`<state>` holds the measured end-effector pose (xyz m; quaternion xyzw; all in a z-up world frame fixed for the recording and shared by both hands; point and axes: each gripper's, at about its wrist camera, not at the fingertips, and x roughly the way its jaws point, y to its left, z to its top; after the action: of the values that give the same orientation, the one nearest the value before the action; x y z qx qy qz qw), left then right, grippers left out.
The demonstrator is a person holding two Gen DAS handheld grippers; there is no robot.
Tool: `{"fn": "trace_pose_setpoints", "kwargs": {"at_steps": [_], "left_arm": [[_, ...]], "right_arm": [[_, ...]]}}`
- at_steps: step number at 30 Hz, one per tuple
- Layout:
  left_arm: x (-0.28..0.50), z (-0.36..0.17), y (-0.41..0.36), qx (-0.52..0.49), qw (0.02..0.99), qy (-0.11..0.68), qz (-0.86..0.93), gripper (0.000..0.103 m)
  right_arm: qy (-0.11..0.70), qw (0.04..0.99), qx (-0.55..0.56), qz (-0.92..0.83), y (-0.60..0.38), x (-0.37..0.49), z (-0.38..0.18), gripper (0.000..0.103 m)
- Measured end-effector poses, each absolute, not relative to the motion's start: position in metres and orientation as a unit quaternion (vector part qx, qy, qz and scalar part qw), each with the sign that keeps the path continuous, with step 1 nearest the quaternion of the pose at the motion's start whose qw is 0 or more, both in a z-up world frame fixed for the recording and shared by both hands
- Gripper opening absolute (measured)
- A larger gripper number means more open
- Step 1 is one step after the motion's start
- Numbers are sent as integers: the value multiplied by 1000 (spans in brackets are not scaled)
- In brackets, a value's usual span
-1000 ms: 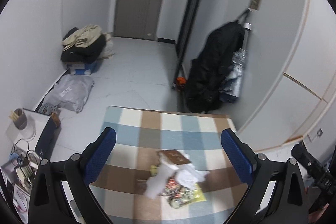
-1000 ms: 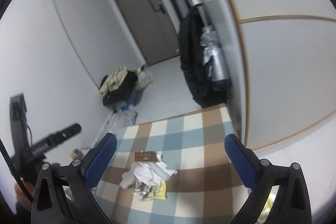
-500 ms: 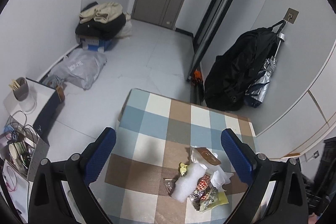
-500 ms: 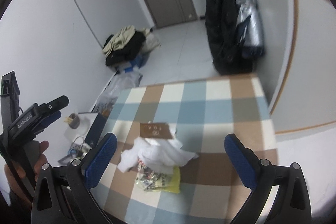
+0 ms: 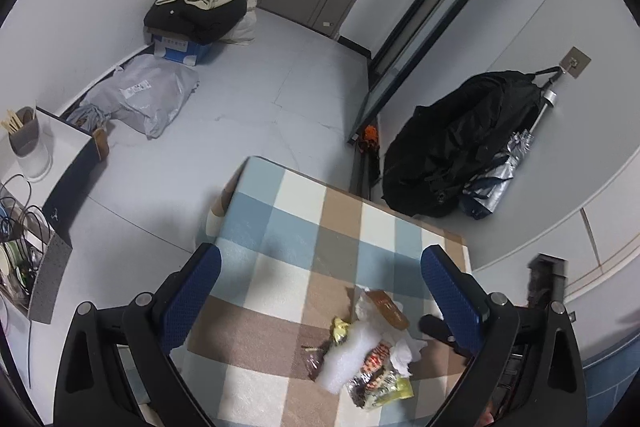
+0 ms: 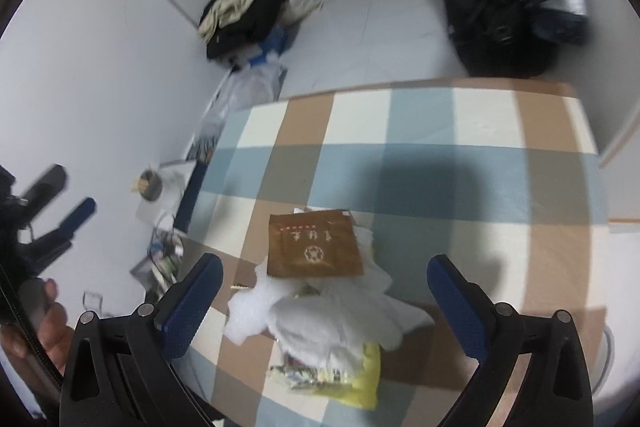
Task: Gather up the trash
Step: 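Grasp the gold printed packet with the right gripper and lift it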
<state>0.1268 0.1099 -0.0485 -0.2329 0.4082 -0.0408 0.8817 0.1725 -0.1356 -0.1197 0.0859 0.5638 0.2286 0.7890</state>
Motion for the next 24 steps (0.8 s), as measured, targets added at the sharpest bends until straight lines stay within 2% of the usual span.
{"fn": "trace_pose_setpoints", "kwargs": {"at_steps": [11,16,19,24], "left_arm": [[140,-59,115,-239,870,428,-44,99],[141,-59,115,-242,868,431,-44,99],[142,-61,115,-244,865,436,-43,99],[144,-62,113,-240,865,439,-41,99]], "right_arm": [[621,740,71,248,-108,201,-155,101],[628,734,55,253,-104,203,-160,93],[630,733,45,251,-105,201,-162,81],[619,741,46,254,-109,197,-156,72]]}}
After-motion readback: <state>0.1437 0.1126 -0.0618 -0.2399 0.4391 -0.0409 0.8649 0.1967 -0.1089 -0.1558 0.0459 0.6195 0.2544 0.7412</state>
